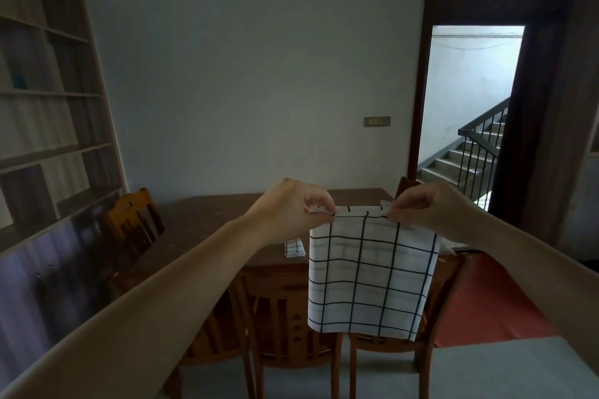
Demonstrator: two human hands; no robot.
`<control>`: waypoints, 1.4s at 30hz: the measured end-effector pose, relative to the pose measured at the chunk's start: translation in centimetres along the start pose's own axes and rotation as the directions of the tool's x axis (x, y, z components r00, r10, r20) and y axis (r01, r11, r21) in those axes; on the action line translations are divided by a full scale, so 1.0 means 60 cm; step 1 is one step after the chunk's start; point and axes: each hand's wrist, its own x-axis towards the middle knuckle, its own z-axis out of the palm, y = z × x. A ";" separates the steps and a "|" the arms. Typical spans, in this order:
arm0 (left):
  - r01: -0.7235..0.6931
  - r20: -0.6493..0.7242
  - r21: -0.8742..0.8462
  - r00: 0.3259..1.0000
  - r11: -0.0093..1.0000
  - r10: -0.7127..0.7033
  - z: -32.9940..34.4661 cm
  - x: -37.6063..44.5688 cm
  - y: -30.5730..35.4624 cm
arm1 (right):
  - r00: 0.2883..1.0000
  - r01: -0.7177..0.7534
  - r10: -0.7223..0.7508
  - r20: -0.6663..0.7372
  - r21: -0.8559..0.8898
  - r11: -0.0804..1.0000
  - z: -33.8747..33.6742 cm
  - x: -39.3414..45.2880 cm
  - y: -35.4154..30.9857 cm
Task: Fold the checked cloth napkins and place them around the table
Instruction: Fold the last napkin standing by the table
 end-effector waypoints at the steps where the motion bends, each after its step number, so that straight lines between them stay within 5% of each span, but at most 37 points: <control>1: 0.013 0.019 0.026 1.000 1.000 -0.014 -0.005 0.002 0.000 | 1.000 -0.002 0.002 -0.004 -0.009 1.000 -0.001 0.000 0.001; 6: 0.050 0.070 0.120 0.996 0.992 -0.059 -0.024 0.007 -0.014 | 1.000 0.015 -0.015 0.007 -0.001 1.000 -0.008 -0.005 0.006; 17: 0.174 0.019 -0.173 0.985 0.970 -0.173 -0.026 0.005 -0.043 | 0.996 0.083 -0.084 -0.033 -0.029 0.996 -0.006 -0.008 -0.001; 27: 0.186 -0.026 -0.235 0.980 0.954 -0.198 -0.021 0.000 -0.052 | 0.992 0.096 -0.103 -0.070 -0.093 0.991 -0.003 -0.011 -0.007; 42: 0.192 -0.062 -0.333 0.973 0.923 -0.224 -0.010 0.000 -0.056 | 0.979 0.148 -0.137 -0.152 0.062 0.987 -0.012 -0.020 -0.017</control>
